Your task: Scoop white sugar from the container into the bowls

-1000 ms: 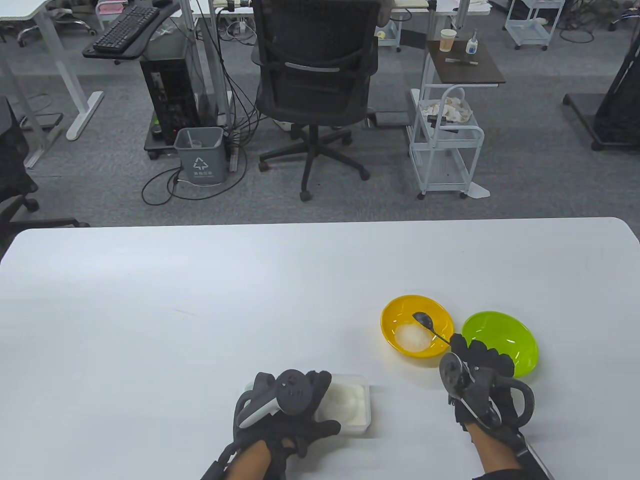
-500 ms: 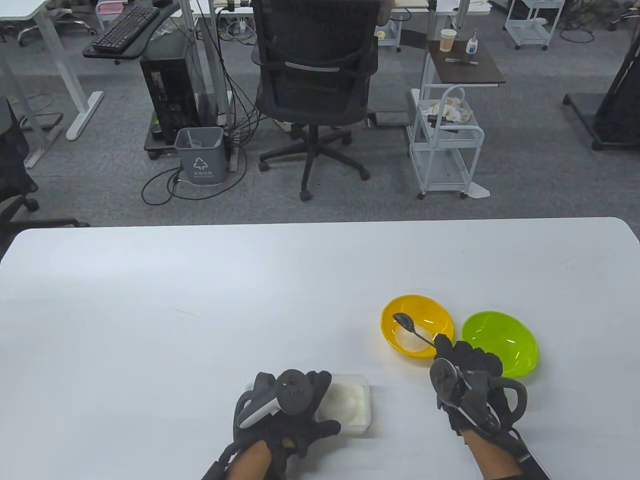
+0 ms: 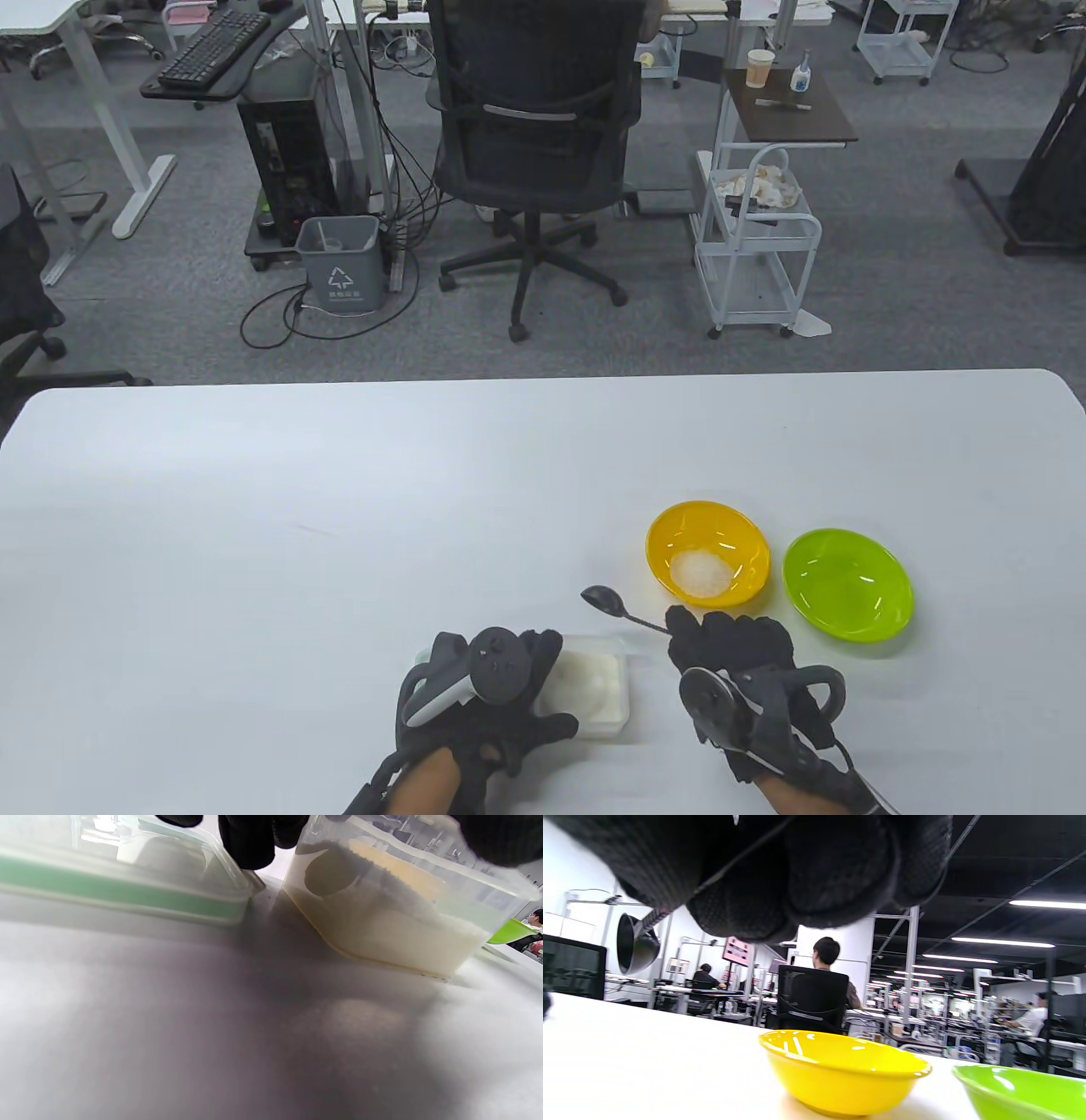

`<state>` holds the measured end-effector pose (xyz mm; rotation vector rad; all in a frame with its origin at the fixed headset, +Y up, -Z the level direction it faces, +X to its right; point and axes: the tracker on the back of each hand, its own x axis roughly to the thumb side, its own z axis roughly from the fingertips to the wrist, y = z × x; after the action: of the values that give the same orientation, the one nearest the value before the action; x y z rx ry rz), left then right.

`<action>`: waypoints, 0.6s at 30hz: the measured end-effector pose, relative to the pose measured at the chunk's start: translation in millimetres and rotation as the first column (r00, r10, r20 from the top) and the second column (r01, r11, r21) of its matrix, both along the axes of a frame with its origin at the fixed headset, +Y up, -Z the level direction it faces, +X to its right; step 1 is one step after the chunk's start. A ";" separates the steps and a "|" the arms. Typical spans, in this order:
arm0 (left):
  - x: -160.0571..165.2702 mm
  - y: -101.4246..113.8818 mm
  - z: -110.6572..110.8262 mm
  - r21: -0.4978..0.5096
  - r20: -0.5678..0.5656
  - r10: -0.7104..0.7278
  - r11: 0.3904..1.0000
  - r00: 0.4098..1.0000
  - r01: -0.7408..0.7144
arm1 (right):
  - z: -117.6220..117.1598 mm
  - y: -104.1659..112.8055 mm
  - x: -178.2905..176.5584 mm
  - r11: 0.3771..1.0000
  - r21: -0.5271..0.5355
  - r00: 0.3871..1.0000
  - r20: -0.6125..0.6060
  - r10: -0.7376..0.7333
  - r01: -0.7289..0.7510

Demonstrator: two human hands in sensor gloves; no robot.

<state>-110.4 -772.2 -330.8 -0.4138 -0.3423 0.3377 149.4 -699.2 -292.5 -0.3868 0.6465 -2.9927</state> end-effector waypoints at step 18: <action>0.0 0.3 -0.6 0.001 0.005 -0.007 1.000 1.000 0.007 | 11.7 -28.1 -30.7 0.958 0.028 0.948 -0.142 0.285 -0.284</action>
<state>-110.3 -771.8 -331.4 -0.4148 -0.3460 0.3297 118.7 -727.3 -280.8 -0.6426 0.5569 -2.7051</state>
